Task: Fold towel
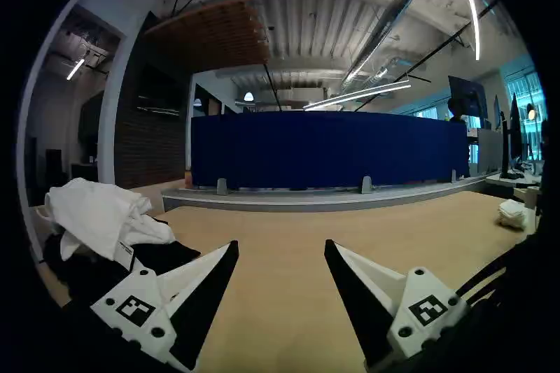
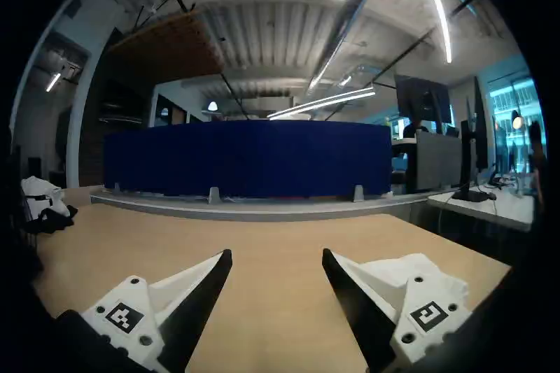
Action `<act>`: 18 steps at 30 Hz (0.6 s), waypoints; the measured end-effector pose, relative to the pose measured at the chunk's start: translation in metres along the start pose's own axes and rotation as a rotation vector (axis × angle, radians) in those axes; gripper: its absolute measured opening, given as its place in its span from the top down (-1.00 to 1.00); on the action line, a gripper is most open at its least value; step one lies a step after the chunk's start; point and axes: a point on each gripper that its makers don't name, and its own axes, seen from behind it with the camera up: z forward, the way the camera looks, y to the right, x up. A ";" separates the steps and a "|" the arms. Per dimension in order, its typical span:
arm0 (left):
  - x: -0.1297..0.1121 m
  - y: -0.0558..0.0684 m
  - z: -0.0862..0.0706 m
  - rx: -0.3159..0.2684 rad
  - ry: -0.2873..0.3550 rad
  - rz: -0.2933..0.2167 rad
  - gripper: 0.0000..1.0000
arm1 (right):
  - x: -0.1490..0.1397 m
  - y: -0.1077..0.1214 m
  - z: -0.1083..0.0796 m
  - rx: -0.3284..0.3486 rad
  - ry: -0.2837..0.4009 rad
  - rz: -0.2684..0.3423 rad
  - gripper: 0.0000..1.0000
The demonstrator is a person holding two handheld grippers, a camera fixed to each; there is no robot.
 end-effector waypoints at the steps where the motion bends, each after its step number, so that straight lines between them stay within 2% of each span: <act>1: 0.000 0.000 0.000 0.000 0.000 0.000 -0.82 | 0.000 0.000 0.000 0.000 0.000 0.000 -0.99; 18: -0.001 -0.001 0.000 0.000 0.000 -0.002 -0.82 | 0.000 0.000 0.000 0.000 0.000 0.000 -1.00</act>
